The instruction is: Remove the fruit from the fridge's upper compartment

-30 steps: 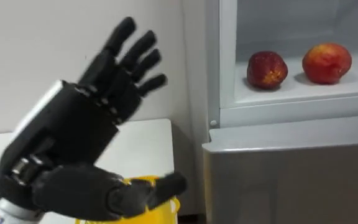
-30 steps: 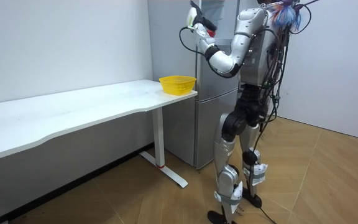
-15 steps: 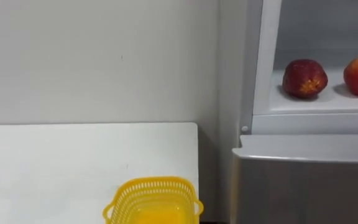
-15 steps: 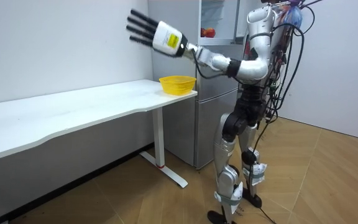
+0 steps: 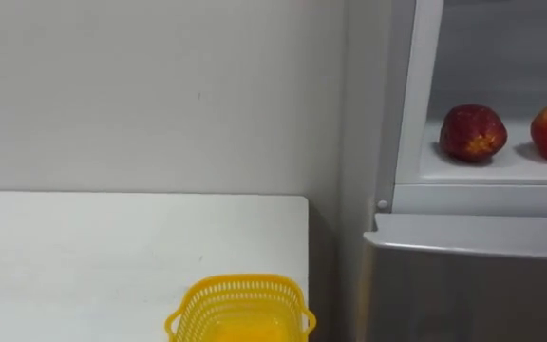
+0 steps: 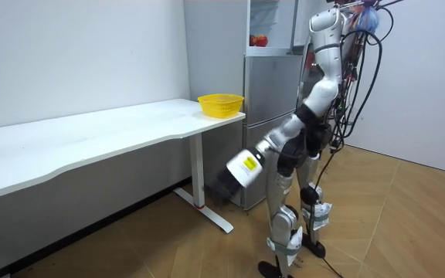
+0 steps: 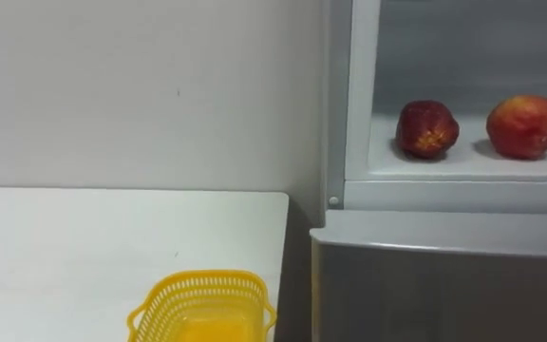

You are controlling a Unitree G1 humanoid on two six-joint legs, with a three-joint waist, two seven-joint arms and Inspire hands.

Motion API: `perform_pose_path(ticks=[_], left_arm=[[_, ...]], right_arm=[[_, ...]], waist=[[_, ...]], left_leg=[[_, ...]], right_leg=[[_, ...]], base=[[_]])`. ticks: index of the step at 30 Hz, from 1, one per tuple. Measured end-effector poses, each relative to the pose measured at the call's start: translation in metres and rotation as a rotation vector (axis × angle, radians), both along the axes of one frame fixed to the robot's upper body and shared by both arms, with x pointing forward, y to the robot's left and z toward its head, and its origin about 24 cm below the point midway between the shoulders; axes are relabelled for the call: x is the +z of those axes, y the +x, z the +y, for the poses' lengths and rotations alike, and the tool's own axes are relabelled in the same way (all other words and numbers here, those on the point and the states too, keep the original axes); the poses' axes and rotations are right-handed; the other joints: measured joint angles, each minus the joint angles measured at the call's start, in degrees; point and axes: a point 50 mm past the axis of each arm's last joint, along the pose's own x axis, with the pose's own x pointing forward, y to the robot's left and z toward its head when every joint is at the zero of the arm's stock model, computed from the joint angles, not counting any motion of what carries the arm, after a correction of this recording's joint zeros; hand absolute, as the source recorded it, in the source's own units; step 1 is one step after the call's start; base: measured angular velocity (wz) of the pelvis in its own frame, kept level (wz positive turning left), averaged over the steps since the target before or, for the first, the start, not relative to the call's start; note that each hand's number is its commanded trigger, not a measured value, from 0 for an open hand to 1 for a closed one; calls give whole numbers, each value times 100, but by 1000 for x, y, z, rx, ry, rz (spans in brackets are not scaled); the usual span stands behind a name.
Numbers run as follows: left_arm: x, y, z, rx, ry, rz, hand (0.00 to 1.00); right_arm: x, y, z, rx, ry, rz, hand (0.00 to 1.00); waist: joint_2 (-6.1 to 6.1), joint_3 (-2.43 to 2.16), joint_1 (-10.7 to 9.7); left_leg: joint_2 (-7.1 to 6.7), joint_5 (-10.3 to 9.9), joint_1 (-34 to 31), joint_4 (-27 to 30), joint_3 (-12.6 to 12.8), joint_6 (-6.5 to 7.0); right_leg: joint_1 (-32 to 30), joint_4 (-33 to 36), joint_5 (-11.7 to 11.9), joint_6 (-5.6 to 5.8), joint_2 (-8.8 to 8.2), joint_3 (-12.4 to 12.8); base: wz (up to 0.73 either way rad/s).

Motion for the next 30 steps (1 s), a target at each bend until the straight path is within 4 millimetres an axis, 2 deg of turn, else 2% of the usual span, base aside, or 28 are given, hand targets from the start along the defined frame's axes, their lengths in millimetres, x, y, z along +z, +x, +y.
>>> perform_pose_path(ticks=[4,6,11,14,17,19,23,25,27,30], left_arm=[[-21,-38,-10,14,-119,176,0],[-25,-45,-15,-1,-159,218,0],[-33,-44,-27,-101,-232,289,0],[-36,-35,-35,-199,-255,308,0],[-37,-24,-37,-235,-268,286,0],[-37,-15,-38,-264,-273,266,0],[-37,-12,-41,-335,-280,270,0],[-38,-9,-45,-369,-293,265,0],[-39,-11,-47,-386,-299,269,0],[-39,-8,-50,-420,-308,267,0]], right_arm=[[-1,-2,1,-8,5,6,0],[-1,-3,2,-17,7,9,0],[-2,-4,4,-107,-17,-20,0],[-2,4,9,-211,-30,-95,0],[-1,17,12,-279,-41,-187,0],[5,38,11,-273,-65,-285,0],[15,64,8,-264,-112,-427,0],[26,83,5,-242,-154,-539,0],[37,95,7,-217,-189,-634,0],[53,110,18,-184,-203,-768,0]], waist=[[-37,18,-45],[-36,20,-67],[-36,25,-190],[-61,45,-305],[-69,51,-323],[-81,47,-361],[-95,48,-439],[-89,40,-447],[-65,53,-446],[-71,48,-515]], left_leg=[[-3,-1,98,-63,12,-1],[-3,-1,92,-68,8,-1],[-4,-1,86,-81,15,-2],[-2,-1,78,-86,17,-2],[-1,-1,69,-114,90,-1],[-2,0,6,-126,134,1],[-3,0,-20,-129,169,1],[2,1,-64,-126,293,1],[2,1,-69,-132,384,1],[3,1,-53,-135,514,1]], right_leg=[[91,-29,-2,3,-1,1],[102,-89,-2,4,0,-15],[105,-82,-2,5,3,-17],[90,-91,-2,5,10,-1],[45,-83,-4,7,10,77],[-62,-77,3,17,9,128],[-102,-88,5,19,9,151],[-212,-67,9,14,12,265],[-245,-71,19,19,10,323],[-252,-80,19,19,4,383]], base=[[0],[2],[1],[-1],[-13],[-10],[-1],[-18],[-21],[-11]])
